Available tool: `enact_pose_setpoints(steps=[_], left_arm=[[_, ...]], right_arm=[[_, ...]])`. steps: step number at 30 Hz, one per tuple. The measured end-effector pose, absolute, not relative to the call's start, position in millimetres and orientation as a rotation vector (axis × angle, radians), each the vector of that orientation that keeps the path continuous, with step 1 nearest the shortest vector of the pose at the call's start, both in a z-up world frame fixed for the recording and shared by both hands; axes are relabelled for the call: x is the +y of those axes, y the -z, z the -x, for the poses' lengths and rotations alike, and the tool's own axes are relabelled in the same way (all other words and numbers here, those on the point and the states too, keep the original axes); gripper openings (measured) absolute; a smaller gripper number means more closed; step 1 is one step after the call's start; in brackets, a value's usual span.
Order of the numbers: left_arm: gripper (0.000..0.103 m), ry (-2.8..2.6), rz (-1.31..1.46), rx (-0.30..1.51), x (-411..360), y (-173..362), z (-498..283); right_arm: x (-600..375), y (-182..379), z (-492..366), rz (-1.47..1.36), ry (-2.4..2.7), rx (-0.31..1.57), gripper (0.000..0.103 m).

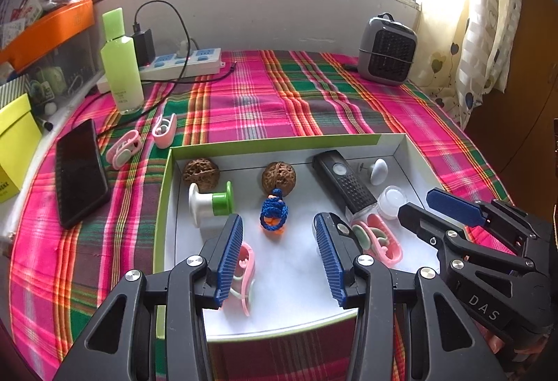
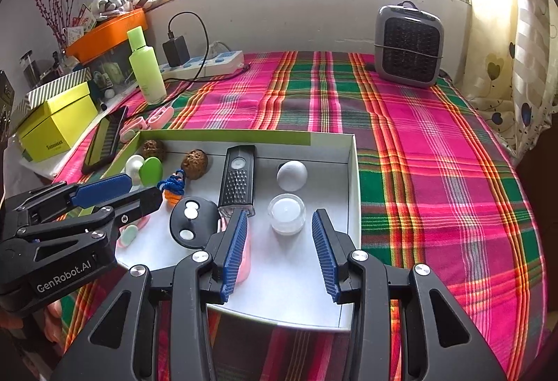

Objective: Organize objects
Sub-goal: 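Withdraw both open tools from the box back over the table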

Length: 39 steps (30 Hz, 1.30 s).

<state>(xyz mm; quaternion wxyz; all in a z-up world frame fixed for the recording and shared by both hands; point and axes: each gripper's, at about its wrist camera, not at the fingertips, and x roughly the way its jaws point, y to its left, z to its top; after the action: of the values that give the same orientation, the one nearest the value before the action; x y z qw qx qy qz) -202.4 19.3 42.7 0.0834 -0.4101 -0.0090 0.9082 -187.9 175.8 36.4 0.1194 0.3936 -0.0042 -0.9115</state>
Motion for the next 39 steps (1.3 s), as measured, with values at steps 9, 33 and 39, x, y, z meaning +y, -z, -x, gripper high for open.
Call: enact_pose_setpoints(steps=[9, 33, 39], left_arm=[[0.043, -2.752, 1.185, -0.023, 19, -50, 178], [0.043, -2.794, 1.212, -0.038, 12, -38, 102], [0.043, -2.803, 1.261, -0.018, 11, -26, 90]], right_arm=[[173, -43, 168, -1.119, 2.672, -0.017, 0.041], [164, -33, 101, -1.146, 2.648, 0.004, 0.041], [162, -24, 87, -1.168, 2.645, 0.018, 0.048]])
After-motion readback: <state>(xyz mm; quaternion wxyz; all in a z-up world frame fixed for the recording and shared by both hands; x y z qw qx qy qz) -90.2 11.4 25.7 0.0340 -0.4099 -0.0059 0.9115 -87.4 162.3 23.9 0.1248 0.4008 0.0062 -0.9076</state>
